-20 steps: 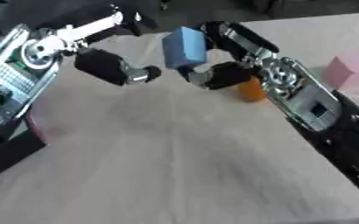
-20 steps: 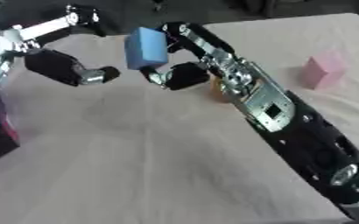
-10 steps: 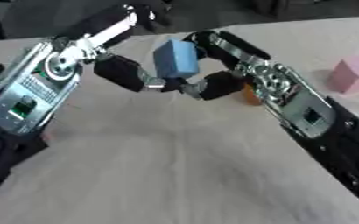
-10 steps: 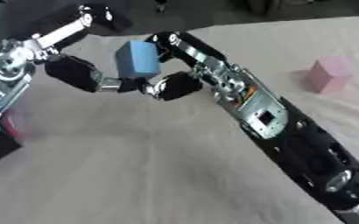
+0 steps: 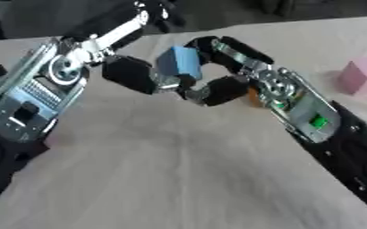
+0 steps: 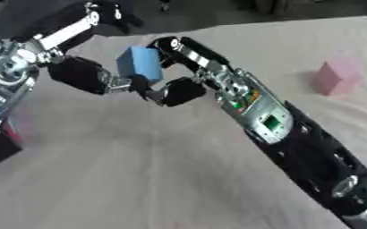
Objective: Pick up the objects with one hand, pass them to the other hand, and then place them into the box on the other side of the table.
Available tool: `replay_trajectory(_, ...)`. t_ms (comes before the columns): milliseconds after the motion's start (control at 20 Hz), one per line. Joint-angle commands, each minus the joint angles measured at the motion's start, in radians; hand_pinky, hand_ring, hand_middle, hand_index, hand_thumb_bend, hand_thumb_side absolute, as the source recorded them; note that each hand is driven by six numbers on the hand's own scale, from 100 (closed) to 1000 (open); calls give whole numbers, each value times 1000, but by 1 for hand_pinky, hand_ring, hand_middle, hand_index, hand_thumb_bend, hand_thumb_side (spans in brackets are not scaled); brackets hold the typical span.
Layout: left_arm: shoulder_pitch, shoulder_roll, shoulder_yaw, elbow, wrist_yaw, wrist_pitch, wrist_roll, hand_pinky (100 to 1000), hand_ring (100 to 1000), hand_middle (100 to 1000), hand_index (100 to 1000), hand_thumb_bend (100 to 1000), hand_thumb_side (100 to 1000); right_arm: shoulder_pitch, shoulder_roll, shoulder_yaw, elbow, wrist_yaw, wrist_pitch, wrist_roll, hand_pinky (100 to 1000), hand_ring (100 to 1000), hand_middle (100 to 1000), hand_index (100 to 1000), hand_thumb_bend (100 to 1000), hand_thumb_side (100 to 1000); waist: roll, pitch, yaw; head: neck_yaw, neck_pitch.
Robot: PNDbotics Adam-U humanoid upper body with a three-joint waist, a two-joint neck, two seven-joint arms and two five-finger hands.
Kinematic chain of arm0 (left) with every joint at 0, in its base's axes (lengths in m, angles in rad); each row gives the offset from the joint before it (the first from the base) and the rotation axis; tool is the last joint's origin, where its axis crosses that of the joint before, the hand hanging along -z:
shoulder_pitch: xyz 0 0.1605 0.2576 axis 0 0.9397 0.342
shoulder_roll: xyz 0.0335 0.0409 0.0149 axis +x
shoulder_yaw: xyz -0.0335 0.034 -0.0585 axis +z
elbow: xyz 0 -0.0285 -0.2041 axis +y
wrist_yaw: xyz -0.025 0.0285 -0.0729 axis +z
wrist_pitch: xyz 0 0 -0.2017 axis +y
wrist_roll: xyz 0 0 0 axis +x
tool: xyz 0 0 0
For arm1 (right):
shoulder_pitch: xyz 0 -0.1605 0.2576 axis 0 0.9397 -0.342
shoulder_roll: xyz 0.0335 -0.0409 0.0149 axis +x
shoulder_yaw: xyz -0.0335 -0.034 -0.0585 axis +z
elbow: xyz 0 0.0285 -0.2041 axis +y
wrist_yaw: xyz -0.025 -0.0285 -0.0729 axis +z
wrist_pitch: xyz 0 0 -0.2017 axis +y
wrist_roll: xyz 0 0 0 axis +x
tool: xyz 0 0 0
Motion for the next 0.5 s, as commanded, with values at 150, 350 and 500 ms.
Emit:
replay_trajectory(150,-8,-6,8,23,-43,7,7,935,802,806,859,541,441,-19,-8,-9,-25,-6,-3,-5,797,762,473,544,100,100,-3,-15,-1,2,-5)
replay_trajectory(350,-4,-17,8,59,-87,-7,-3,936,813,816,862,561,432,-19,-8,-11,-30,-8,-11,-14,795,761,472,542,100,100,-3,-14,-3,5,-4)
replay_trajectory(500,-1,-23,11,78,-113,-20,-14,933,814,816,861,557,410,-18,-9,-12,-34,-16,-14,-20,794,760,471,541,100,100,-3,-14,-4,6,-5)
